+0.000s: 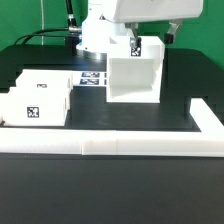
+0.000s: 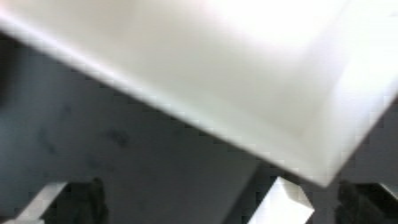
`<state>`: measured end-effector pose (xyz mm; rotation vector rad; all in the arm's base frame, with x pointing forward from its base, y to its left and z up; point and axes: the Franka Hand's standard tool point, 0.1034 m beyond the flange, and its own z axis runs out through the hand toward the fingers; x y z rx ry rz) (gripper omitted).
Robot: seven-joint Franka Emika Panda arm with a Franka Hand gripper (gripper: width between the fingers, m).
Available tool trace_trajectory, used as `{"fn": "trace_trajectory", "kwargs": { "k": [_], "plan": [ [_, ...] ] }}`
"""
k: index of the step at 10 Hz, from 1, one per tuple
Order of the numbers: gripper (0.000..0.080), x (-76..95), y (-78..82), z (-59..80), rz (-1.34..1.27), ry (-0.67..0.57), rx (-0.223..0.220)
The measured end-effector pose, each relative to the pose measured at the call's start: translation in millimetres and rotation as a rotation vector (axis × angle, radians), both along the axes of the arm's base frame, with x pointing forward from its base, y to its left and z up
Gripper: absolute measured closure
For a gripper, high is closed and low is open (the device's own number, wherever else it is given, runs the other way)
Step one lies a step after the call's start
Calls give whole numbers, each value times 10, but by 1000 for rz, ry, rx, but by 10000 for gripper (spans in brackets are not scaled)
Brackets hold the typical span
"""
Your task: Assemble drawer
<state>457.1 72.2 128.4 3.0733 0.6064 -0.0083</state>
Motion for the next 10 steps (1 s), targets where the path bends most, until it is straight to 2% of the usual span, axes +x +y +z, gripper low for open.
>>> {"fn": "trace_trajectory", "kwargs": {
  "k": [1, 3, 6, 7, 8, 10],
  "plan": [
    [150, -68, 32, 24, -62, 9, -5],
    [150, -159, 88, -23, -169, 34, 23],
    [150, -153, 82, -21, -168, 33, 23],
    [150, -181, 87, -13, -244, 27, 22],
    [150, -278, 97, 9, -351, 14, 18],
    [150, -484, 180, -64, -483, 23, 9]
  ]
}}
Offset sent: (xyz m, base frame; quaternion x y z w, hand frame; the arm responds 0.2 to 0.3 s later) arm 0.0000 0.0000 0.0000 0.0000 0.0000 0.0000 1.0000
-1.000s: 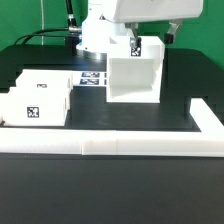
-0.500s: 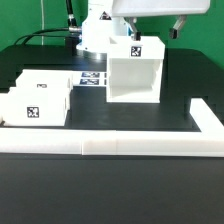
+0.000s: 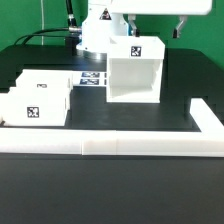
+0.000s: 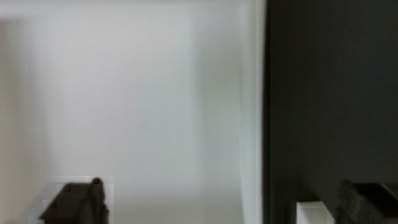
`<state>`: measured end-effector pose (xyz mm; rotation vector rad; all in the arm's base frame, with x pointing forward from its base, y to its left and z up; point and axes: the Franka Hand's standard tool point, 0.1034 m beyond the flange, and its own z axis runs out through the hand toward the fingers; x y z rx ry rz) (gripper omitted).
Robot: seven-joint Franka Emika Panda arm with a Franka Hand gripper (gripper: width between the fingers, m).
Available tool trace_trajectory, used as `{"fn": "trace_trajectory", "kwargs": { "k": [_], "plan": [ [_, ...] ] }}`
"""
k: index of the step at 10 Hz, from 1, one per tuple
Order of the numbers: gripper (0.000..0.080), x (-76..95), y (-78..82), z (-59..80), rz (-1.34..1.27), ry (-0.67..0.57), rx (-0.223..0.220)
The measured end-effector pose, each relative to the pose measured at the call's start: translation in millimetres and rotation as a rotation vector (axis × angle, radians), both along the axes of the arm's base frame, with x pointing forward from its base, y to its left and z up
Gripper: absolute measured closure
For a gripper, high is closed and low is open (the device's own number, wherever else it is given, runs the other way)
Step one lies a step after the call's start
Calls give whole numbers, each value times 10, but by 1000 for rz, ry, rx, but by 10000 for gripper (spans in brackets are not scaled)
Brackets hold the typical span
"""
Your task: Assemble drawer
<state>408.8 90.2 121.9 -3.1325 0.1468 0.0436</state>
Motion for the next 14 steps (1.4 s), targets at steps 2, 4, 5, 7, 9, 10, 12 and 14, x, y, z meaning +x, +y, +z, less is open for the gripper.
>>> {"fn": "trace_trajectory", "kwargs": {
  "k": [2, 4, 5, 7, 9, 10, 12, 14],
  "plan": [
    [150, -64, 61, -92, -28, -7, 5],
    [150, -81, 121, -195, -9, -20, 12],
    [150, -45, 156, -247, 26, -42, 21],
    [150, 6, 185, -267, 45, -70, 32],
    [150, 18, 141, -248, 54, -70, 36],
    [278, 12, 149, -258, 56, -68, 36],
    [412, 11, 149, -261, 58, -68, 36],
    [721, 8, 149, -265, 59, -67, 36]
  ]
}}
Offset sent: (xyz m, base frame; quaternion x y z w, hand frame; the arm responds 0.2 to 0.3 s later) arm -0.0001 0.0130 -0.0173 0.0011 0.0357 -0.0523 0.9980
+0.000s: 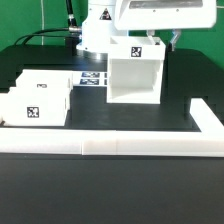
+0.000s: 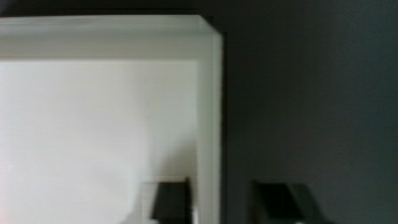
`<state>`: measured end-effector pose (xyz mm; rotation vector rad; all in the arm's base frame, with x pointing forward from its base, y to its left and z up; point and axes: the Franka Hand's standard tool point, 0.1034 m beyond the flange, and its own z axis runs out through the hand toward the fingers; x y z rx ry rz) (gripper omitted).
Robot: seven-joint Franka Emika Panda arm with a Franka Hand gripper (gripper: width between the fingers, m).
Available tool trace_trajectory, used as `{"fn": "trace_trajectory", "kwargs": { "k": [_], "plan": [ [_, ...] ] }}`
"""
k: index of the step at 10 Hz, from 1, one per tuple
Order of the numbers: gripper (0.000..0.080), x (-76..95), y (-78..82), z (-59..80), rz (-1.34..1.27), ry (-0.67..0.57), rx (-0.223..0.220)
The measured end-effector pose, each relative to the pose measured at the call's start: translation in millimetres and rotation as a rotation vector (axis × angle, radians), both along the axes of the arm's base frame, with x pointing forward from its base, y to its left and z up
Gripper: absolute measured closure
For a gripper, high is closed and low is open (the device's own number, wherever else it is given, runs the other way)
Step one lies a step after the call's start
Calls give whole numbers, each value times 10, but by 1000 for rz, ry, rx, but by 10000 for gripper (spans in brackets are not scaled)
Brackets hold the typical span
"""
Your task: Assemble drawer
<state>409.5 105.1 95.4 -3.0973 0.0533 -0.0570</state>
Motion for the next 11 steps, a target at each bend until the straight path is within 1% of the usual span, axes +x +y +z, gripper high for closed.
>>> {"fn": "trace_trajectory", "kwargs": {
  "k": [1, 2, 7, 8, 11],
  "plan": [
    [721, 1, 0, 0, 1, 0, 0],
    [763, 1, 0, 0, 1, 0, 0],
    [763, 19, -10, -1, 25, -3, 0],
    [762, 124, -38, -2, 61, -14, 1],
    [762, 666, -103, 4, 89, -69, 12]
  ]
}}
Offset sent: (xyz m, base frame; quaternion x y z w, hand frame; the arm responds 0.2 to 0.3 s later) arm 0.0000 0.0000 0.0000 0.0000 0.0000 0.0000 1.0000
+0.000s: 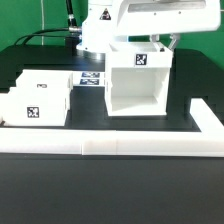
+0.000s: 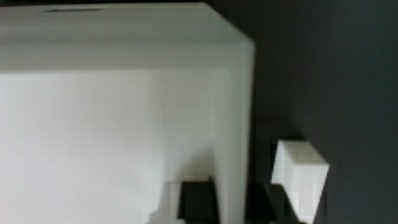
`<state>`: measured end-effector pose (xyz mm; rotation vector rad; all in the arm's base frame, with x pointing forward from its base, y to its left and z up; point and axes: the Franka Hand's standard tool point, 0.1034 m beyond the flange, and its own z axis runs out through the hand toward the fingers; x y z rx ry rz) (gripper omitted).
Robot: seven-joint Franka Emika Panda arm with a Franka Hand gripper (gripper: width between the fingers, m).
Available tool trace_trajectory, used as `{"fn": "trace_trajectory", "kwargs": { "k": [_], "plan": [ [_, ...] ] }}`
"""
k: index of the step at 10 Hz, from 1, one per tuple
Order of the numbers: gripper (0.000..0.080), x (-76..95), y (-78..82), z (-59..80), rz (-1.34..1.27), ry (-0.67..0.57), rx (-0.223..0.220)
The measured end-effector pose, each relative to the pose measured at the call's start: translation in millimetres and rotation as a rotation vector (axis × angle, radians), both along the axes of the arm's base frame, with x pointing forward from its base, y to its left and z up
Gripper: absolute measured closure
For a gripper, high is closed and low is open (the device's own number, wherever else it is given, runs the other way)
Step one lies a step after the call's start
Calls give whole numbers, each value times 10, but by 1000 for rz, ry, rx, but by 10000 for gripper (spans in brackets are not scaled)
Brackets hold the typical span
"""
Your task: Assemble drawer
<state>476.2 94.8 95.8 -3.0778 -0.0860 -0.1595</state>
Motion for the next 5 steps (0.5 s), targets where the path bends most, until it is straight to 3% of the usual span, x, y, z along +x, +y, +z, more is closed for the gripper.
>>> {"fn": "trace_trajectory", "kwargs": {
  "k": [5],
  "plan": [
    [762, 904, -135, 8, 2, -109, 9]
  ]
}}
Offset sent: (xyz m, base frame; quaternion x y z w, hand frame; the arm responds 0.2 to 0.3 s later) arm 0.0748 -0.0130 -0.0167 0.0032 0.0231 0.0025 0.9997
